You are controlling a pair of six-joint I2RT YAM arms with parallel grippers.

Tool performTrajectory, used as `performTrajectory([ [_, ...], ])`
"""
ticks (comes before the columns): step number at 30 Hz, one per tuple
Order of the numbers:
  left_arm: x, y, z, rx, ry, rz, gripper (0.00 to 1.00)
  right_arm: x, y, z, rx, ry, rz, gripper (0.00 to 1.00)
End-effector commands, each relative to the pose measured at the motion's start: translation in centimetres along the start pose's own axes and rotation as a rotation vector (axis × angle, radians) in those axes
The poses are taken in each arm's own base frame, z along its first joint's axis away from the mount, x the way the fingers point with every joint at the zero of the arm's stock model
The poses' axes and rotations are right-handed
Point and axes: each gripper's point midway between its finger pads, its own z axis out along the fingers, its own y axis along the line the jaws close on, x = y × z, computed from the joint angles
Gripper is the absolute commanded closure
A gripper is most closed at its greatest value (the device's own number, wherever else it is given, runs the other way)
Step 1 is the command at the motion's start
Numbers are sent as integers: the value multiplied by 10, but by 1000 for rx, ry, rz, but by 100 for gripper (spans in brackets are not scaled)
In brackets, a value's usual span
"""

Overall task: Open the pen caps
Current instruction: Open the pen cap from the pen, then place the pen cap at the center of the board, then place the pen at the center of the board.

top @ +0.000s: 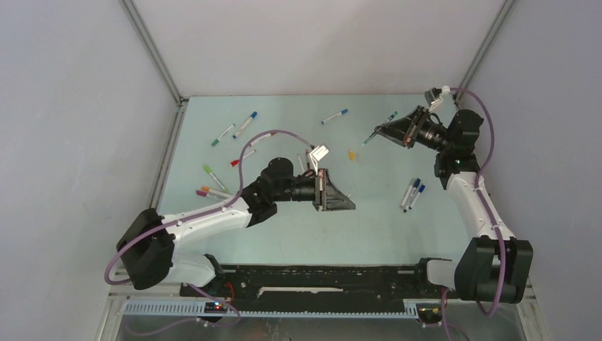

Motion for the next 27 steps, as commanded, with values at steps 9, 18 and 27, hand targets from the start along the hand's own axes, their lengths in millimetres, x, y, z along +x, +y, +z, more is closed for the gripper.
performTrajectory([
  [9,9,48,-51,-309,-103,150,100,39,-26,-9,52,150,-360,100],
  [18,-7,130,-136,-756,-375,79,100,96,-102,-6,194,229,-260,100],
  [27,-7,192,-178,-1045,-426,-34,100,106,-166,2,357,336,-143,100],
])
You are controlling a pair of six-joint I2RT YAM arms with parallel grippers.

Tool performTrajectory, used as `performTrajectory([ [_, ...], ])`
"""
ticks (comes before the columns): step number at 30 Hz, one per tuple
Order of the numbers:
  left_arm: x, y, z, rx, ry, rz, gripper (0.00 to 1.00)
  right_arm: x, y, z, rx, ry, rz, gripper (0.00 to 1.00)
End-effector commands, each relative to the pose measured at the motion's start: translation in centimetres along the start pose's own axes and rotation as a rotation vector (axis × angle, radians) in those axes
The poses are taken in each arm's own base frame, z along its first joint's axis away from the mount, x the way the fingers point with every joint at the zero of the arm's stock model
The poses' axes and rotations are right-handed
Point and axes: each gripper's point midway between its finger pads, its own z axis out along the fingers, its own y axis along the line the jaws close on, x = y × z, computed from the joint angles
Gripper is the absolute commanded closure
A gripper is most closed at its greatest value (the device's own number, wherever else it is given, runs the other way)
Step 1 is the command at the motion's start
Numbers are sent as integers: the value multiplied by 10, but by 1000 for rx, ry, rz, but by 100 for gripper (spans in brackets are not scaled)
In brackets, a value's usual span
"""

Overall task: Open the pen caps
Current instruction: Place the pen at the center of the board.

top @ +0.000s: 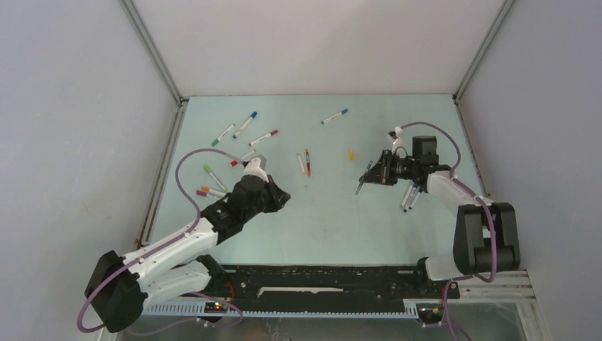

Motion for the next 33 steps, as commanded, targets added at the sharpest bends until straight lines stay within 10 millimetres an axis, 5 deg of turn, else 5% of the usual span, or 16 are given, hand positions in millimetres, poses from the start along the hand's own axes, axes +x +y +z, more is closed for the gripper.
performTrajectory([
  [1,-7,43,11,-201,-34,-31,100,-10,-21,9,94,38,-55,100],
  [13,-12,80,44,-363,56,-54,100,-4,-78,21,308,284,-60,100],
  [33,14,98,68,-409,204,-80,94,0,-111,30,322,365,156,91],
])
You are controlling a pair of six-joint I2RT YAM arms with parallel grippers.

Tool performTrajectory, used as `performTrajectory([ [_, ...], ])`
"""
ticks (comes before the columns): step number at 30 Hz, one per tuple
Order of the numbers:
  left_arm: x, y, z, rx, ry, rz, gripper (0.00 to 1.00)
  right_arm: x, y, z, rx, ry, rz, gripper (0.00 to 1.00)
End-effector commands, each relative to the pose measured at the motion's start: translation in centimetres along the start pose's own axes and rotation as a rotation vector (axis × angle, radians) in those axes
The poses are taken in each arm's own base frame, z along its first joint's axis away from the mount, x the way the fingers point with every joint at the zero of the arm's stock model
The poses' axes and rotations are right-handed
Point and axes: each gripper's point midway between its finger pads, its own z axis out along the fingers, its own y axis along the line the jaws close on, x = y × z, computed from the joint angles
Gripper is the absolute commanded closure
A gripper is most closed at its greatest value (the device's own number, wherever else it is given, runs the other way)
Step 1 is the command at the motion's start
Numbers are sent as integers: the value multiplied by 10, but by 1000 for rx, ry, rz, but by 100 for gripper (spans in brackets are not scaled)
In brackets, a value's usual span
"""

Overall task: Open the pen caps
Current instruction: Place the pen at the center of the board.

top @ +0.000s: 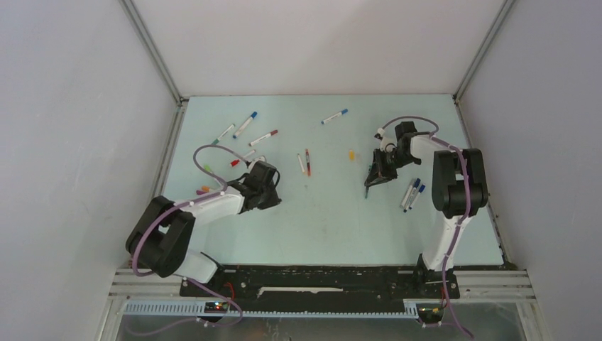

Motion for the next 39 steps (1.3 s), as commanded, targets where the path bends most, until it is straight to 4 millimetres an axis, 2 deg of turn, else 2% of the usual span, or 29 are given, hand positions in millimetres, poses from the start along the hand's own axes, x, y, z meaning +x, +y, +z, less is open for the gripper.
performTrajectory([
  [1,-17,-17,0,45,-18,-5,94,-9,1,0,-30,10,35,91],
  [15,-18,-18,14,37,18,-6,91,-22,-2,6,-46,44,75,86],
  [22,-17,-19,20,44,40,-11,89,-35,-6,4,-36,56,86,83],
  [30,-22,-21,26,41,57,-17,88,-40,-7,4,-33,64,95,80],
  [39,-21,-14,26,12,65,-20,85,-41,-7,4,-35,65,97,78],
])
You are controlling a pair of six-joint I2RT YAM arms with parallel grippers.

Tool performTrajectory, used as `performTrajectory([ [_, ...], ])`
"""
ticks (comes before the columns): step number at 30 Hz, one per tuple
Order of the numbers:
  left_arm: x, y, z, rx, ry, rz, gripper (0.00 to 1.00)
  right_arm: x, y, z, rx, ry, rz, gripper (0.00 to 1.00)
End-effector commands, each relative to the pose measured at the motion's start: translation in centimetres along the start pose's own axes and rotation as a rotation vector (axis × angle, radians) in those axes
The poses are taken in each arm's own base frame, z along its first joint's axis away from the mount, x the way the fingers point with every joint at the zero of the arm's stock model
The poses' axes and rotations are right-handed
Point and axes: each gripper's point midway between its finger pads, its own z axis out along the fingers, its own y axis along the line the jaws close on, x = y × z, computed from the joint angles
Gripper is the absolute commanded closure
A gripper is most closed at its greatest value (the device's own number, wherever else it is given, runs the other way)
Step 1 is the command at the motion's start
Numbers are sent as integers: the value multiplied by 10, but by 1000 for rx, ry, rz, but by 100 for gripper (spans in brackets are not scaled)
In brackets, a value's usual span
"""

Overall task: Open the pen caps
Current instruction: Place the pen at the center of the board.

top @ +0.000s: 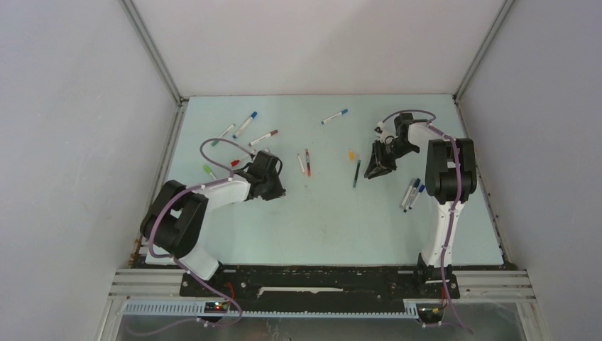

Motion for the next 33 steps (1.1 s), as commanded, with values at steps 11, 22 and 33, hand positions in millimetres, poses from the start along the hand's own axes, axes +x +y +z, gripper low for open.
performTrajectory([
  [11,-7,5,-5,-29,2,22,80,-6,7,-5,-23,-13,-16,76],
  [22,-7,7,-11,-30,-3,29,64,-4,38,-30,-97,-75,-144,68],
  [33,-22,-2,-45,11,-64,54,51,30,88,-113,-89,-291,-493,66],
])
